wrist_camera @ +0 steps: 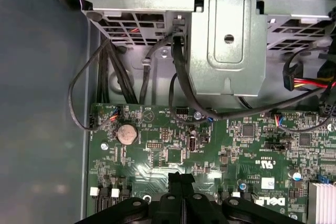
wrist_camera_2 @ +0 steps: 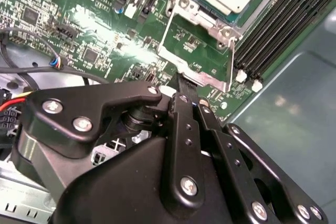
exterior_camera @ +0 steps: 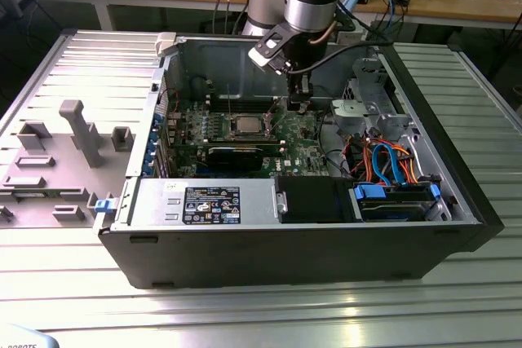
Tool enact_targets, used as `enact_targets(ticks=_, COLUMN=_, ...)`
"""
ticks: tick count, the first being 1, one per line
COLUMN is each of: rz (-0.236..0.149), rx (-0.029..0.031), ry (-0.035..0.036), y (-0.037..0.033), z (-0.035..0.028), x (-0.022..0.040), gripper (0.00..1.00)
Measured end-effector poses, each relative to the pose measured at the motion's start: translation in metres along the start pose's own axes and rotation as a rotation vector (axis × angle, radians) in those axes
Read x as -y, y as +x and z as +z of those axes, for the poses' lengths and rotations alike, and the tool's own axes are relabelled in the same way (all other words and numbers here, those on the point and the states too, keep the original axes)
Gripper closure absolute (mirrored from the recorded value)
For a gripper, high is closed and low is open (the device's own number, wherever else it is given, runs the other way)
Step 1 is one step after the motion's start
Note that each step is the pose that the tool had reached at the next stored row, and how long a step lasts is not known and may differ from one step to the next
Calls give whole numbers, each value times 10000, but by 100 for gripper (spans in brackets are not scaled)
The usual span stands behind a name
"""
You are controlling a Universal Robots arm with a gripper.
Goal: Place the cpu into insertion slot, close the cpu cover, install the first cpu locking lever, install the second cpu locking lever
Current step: 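Close the cpu cover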
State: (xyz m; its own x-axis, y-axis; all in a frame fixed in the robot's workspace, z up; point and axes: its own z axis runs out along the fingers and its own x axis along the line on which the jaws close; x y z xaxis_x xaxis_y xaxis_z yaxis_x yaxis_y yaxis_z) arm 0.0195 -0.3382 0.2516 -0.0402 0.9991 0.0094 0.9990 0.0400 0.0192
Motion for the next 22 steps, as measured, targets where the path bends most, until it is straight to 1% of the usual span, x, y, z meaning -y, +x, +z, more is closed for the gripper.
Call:
enact_targets(ticks=4, rz=0, rx=0, ry=0, y=0, z=1, x=6, gripper=89)
enact_targets(ticks=7, rz=-1, rx=6, ry=14, y=1, z=2, x=14, gripper=89)
enact_targets(ticks=9, rz=-3, rx=6, ry=24, y=2, z=3, x=49, gripper=89)
enact_targets(ticks=11, rz=-3, rx=11, ry=35, y=3, z=5, x=62, gripper=89)
enact_targets(ticks=12, rz=-4, rx=11, ry=36, y=3, z=5, x=74, gripper=89)
enact_targets(ticks=13, rz=-2, rx=11, ry=36, y=4, z=4, x=100, gripper=89)
enact_targets(ticks=14, rz=-2, rx=11, ry=35, y=5, z=4, x=109, gripper=89)
enact_targets(ticks=17, rz=-3, rx=10, ry=36, y=6, z=4, x=130, gripper=89)
enact_targets(ticks=22, rz=-3, rx=10, ry=36, y=6, z=5, x=140, gripper=89)
